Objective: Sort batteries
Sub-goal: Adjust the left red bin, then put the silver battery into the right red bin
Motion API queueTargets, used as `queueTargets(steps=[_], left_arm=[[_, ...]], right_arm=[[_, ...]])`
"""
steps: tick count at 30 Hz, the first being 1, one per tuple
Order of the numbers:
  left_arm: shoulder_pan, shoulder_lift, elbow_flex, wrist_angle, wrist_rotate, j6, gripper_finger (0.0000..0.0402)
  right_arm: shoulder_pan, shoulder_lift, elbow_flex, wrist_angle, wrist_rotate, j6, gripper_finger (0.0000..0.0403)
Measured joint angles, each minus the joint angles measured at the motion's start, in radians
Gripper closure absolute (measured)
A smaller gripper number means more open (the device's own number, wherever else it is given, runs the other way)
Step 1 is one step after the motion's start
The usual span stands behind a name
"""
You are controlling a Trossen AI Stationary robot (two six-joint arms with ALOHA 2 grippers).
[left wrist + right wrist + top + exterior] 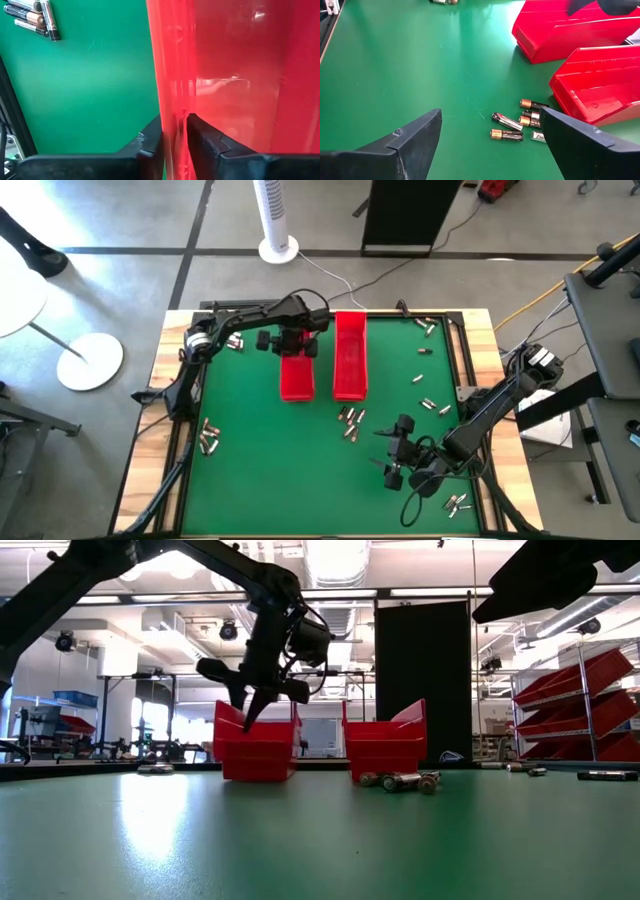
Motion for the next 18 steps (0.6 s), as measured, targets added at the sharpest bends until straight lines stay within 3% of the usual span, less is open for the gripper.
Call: queueTargets(steps=[13, 18], left_arm=[[-0.002, -0.011, 0.006, -0.105, -0.011, 0.027, 0.0266], [-0.028, -0.040, 0.036, -0.117, -0.123, 0.030, 0.0265]], right_arm=[[-0.009, 0.000, -0.014, 0.000, 0.000, 0.002, 0.0065], [-0.039, 0.013, -0.035, -0.001, 0.000, 0.022, 0.0060]])
